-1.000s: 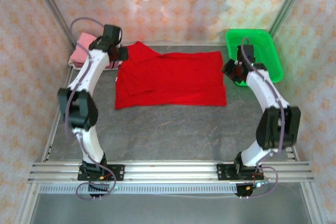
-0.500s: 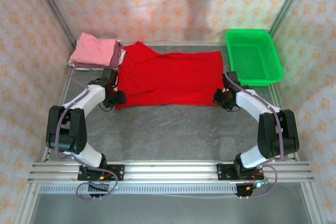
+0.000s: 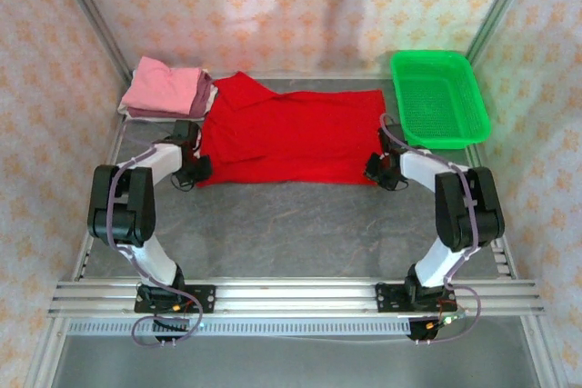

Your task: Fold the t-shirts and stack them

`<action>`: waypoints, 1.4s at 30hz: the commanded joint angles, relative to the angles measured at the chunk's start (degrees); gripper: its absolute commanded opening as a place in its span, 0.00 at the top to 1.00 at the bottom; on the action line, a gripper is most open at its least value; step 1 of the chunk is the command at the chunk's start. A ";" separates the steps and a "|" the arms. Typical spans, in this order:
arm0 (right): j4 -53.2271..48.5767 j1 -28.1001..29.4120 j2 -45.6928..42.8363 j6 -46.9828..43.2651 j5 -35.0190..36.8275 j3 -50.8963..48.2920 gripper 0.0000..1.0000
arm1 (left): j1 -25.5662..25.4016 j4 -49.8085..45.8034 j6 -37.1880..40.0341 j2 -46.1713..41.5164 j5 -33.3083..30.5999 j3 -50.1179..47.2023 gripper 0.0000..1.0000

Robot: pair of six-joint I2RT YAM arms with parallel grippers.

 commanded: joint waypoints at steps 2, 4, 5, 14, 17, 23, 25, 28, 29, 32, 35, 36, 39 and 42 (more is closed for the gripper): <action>0.46 -1.92 1.20 2.95 1.74 -0.69 0.75 | 1.68 -0.57 -0.68 -2.83 -1.82 -2.71 1.00; 0.63 -2.88 0.81 3.43 1.46 -2.20 0.75 | 2.04 -1.52 -0.37 -2.77 -1.56 -3.08 1.00; 0.35 -3.23 0.46 3.48 1.29 -2.77 0.75 | 2.09 -1.86 -0.34 -2.58 -0.43 -3.37 1.00; -4.93 -3.62 -7.38 3.18 2.28 -9.05 0.76 | 1.71 -1.99 -3.92 -10.64 10.16 -12.20 1.00; -7.51 -3.95 -11.69 3.24 3.13 -12.42 0.76 | 0.65 -5.53 -4.74 -16.70 10.29 -15.27 1.00; -8.73 -4.05 -14.89 2.61 1.47 -12.59 0.76 | 0.46 -8.23 -5.60 -23.44 4.92 -16.43 0.78; -9.55 -3.72 -15.53 2.66 0.23 -10.26 0.75 | 0.46 -7.61 -6.33 -25.21 3.15 -14.93 0.70; -10.75 -2.38 -17.80 3.18 0.12 -6.27 0.73 | -0.57 -7.30 -7.28 -27.91 2.20 -11.02 0.66; -10.60 -1.68 -18.60 3.15 0.38 -4.89 0.72 | -1.82 -7.44 -7.31 -28.07 1.64 -9.32 0.63; -8.35 0.45 -19.72 2.45 2.01 -2.63 0.71 | -5.79 -7.62 -7.38 -25.20 2.43 -4.66 0.59; -3.94 2.06 -19.05 1.44 2.96 -2.00 0.71 | -7.27 -4.41 -8.29 -20.14 4.27 -2.66 0.58; -2.72 2.58 -18.51 1.03 2.58 -1.68 0.70 | -7.22 -3.64 -8.62 -18.46 4.58 -2.15 0.58; -1.72 4.82 -16.14 -0.80 2.85 0.80 0.70 | -7.59 -1.43 -8.89 -13.42 4.92 -0.59 0.56; -1.51 7.01 -14.38 -2.55 3.74 2.76 0.69 | -8.00 -0.79 -8.94 -8.74 5.49 1.34 0.54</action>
